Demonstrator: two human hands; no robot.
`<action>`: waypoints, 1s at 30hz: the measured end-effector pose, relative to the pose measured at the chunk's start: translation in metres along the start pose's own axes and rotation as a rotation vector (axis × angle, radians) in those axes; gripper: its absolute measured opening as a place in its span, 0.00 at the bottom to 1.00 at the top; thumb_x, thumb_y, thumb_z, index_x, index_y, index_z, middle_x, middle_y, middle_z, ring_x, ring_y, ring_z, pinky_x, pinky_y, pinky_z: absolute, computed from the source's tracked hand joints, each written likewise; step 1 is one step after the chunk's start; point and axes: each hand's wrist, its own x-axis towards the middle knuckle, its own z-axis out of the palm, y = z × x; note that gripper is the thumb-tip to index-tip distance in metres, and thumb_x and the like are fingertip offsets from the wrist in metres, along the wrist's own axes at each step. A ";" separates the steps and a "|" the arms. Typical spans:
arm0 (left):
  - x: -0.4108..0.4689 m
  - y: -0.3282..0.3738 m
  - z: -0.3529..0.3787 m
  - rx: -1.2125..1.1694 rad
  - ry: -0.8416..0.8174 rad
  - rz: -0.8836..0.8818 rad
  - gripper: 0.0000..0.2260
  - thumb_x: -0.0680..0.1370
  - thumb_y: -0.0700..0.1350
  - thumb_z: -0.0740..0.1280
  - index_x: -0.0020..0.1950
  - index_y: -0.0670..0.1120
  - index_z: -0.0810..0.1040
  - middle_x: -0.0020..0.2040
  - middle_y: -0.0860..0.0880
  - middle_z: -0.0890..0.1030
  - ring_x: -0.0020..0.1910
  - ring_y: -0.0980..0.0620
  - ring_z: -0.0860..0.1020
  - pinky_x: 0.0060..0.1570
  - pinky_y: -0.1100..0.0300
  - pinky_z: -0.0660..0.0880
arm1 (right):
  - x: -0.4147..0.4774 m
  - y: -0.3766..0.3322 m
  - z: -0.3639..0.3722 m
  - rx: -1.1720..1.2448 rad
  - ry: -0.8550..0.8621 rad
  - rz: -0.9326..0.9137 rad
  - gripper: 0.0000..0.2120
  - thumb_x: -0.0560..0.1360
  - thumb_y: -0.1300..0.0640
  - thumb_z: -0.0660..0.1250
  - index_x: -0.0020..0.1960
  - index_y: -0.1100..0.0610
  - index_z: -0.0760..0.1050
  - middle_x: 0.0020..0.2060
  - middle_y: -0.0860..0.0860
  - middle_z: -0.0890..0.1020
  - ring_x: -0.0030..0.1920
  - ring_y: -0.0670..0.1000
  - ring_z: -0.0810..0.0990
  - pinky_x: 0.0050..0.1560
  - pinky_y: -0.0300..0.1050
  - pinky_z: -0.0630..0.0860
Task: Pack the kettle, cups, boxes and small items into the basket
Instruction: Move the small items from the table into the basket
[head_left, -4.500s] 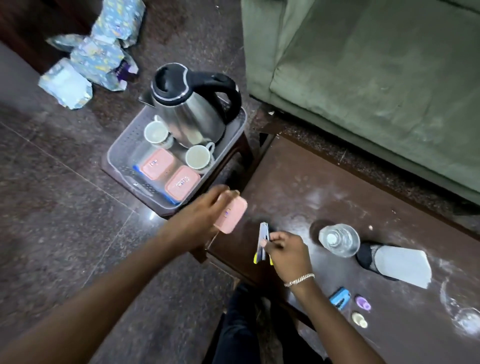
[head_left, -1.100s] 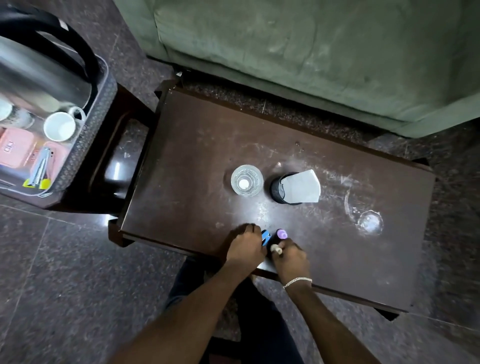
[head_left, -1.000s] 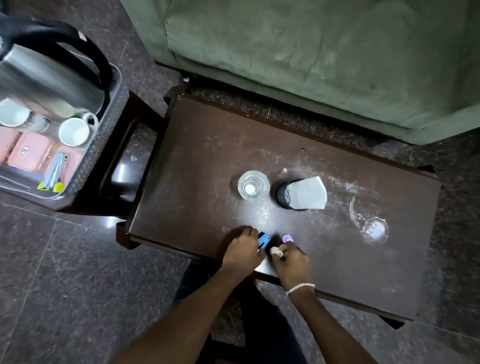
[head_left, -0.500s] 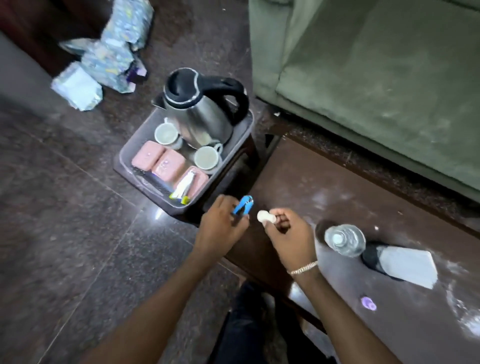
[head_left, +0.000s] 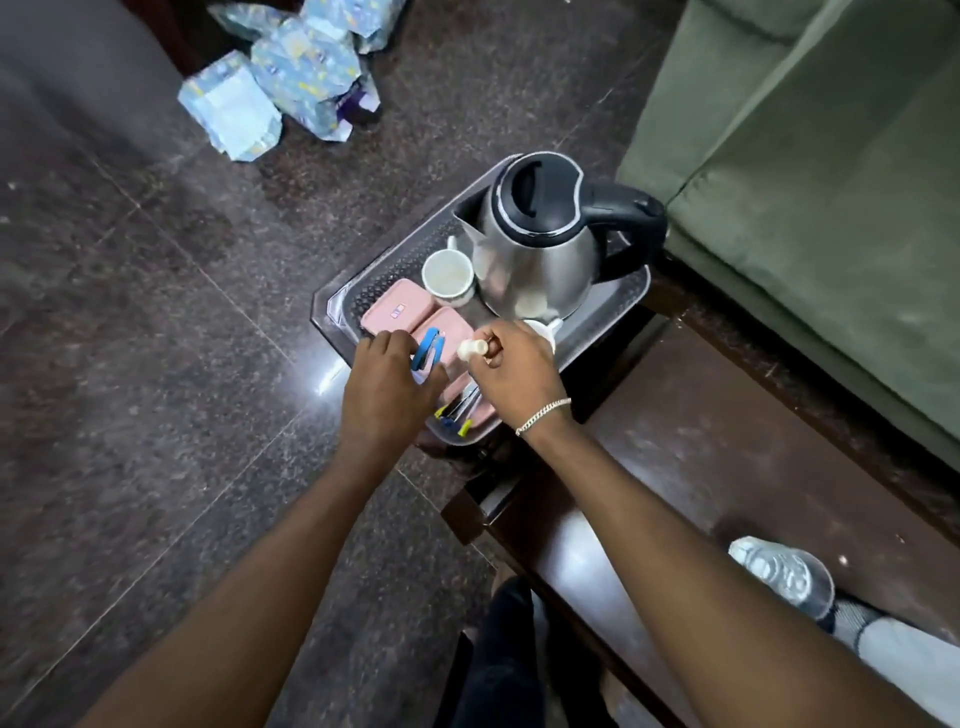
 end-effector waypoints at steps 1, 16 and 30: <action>0.003 -0.004 0.001 0.022 -0.008 -0.003 0.15 0.75 0.50 0.75 0.53 0.40 0.80 0.52 0.41 0.83 0.56 0.38 0.76 0.56 0.46 0.73 | 0.006 -0.001 0.006 -0.037 -0.013 -0.014 0.13 0.71 0.60 0.70 0.56 0.56 0.80 0.46 0.55 0.83 0.48 0.58 0.81 0.51 0.50 0.77; 0.021 -0.017 0.012 0.160 -0.022 -0.024 0.19 0.78 0.55 0.72 0.55 0.39 0.81 0.55 0.39 0.84 0.57 0.37 0.76 0.61 0.45 0.70 | 0.035 -0.004 0.033 -0.235 -0.075 -0.093 0.15 0.77 0.58 0.69 0.63 0.59 0.78 0.56 0.57 0.79 0.55 0.60 0.80 0.54 0.52 0.76; -0.054 0.057 0.019 -0.094 -0.132 0.371 0.16 0.78 0.48 0.73 0.62 0.42 0.78 0.58 0.42 0.78 0.54 0.40 0.79 0.55 0.48 0.77 | -0.127 0.083 -0.031 0.025 0.134 0.141 0.13 0.74 0.57 0.75 0.58 0.54 0.81 0.44 0.46 0.76 0.36 0.40 0.75 0.45 0.36 0.77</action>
